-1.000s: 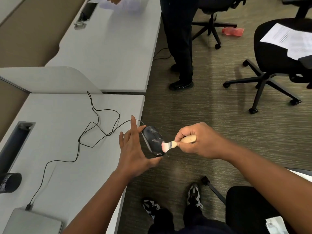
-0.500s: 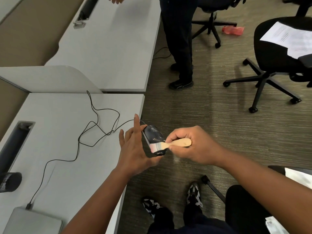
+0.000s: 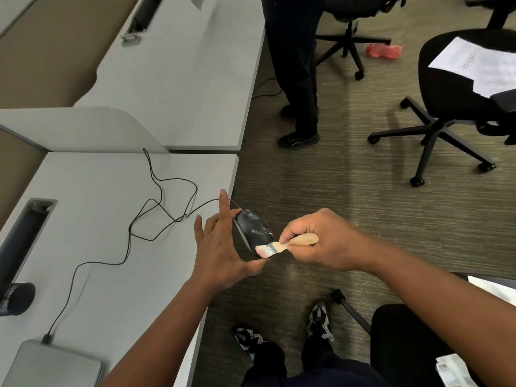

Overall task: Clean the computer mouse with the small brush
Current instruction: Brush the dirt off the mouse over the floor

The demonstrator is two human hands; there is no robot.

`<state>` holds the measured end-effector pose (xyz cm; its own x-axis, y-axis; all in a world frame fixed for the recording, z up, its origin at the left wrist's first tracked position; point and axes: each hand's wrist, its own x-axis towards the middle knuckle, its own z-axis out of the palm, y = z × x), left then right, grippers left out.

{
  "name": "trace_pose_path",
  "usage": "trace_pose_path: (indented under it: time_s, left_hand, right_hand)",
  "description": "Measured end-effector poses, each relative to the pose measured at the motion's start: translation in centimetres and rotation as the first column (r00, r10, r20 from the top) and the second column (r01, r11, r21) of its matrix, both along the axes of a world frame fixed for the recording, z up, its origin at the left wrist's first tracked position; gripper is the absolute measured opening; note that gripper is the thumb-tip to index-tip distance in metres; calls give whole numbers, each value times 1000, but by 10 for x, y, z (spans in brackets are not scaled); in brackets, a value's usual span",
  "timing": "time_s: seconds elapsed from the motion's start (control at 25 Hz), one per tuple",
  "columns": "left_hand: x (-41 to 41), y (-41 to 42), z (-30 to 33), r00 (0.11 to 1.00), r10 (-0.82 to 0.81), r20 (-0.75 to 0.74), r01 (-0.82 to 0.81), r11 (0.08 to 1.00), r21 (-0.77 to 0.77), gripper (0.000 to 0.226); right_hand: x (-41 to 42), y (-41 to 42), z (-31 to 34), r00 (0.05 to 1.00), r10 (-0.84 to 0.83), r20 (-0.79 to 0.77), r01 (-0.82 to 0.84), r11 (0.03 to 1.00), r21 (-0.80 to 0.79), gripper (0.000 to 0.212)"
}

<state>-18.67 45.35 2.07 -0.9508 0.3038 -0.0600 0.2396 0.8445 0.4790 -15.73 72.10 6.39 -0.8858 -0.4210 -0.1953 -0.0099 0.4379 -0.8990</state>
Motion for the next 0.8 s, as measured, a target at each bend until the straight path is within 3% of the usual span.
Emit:
trace_pose_path:
  time_s: [0.8]
  left_hand:
    - [-2,4,-1,997,-55,49,53,997,53,159]
  right_hand:
    - [-11,15,-6,998,56,-39,-50,990,132,30]
